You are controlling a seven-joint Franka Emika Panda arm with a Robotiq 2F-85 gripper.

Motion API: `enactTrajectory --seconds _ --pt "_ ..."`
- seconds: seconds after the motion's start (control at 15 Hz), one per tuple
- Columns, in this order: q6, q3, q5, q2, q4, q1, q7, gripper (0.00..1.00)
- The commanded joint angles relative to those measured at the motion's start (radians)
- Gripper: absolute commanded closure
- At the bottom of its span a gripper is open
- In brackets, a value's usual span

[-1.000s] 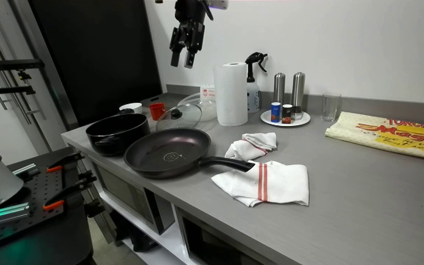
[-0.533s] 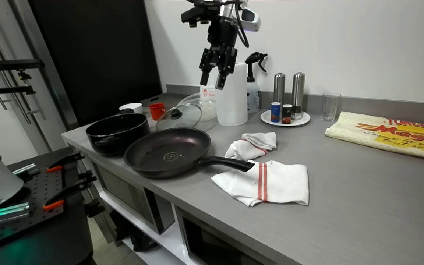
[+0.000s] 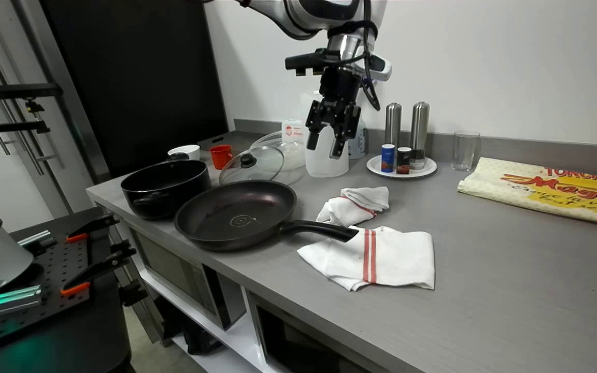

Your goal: Use the towel to clean the pan

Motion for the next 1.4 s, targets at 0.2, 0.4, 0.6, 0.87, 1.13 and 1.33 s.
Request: enactTrajectory --seconds 0.2,0.4,0.6,0.87,1.13,1.33 --pt "0.059 0.016 -0.011 0.177 0.197 0.001 0.003 0.0" --pt "0.101 0.031 -0.005 0.237 0.258 0.003 -0.01 0.0" --pt "0.13 0.054 0.008 0.301 0.322 0.001 -0.022 0.0" --pt "0.14 0.073 0.011 0.387 0.397 -0.001 -0.03 0.0" --pt "0.137 0.077 0.014 0.453 0.451 -0.01 -0.033 0.0" --pt "0.141 0.08 0.011 0.472 0.465 -0.02 -0.028 0.0"
